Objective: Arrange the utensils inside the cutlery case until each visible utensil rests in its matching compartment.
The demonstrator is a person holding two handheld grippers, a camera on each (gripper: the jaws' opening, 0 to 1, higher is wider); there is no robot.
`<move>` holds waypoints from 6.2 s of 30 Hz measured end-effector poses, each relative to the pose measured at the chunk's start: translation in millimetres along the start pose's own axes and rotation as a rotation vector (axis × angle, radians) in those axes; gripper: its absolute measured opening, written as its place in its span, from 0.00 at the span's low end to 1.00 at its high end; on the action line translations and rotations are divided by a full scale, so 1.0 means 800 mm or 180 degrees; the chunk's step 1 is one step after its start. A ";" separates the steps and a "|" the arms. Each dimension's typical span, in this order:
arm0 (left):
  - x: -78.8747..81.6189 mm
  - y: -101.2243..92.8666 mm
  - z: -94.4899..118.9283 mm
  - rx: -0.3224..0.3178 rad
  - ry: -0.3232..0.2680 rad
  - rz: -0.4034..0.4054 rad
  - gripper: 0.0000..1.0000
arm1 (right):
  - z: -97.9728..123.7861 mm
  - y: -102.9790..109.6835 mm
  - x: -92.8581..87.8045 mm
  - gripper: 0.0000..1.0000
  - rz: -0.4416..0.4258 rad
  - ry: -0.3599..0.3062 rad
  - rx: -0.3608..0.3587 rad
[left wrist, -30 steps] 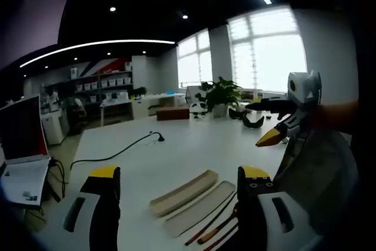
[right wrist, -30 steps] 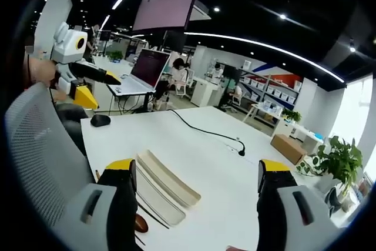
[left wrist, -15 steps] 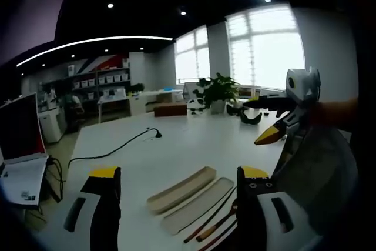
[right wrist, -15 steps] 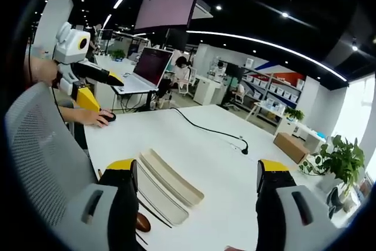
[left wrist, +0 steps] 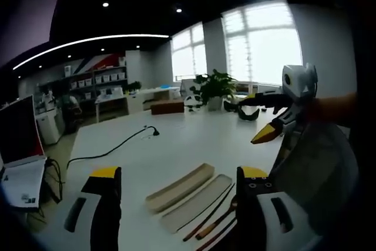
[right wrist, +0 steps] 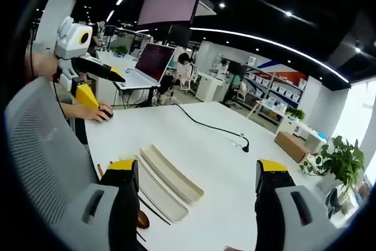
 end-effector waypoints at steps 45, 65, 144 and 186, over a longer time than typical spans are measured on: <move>0.002 0.021 0.006 0.0245 -0.0024 -0.0137 0.82 | -0.057 0.003 -0.008 0.66 0.0158 0.0695 0.0904; -0.004 0.020 0.005 0.0204 0.0122 -0.0299 0.81 | -0.093 0.049 -0.062 0.62 0.0439 0.1269 0.1533; -0.016 0.026 0.004 0.0250 0.0314 -0.0197 0.76 | -0.158 0.136 -0.129 0.18 0.1023 0.1982 0.2658; -0.008 0.025 0.011 0.0359 0.0259 -0.0328 0.59 | -0.181 0.165 -0.146 0.08 0.1776 0.2288 0.2914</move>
Point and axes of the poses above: the point that each gripper's makers call its tool centre point, and the gripper's own axes: z roughly backward along the fingers, y roughly to its left, x roughly out of its top, the point moved 6 cm from there along z, roughly backward along the fingers, and after that the axes turned 4 degrees about -z, right-handed, at the moved point
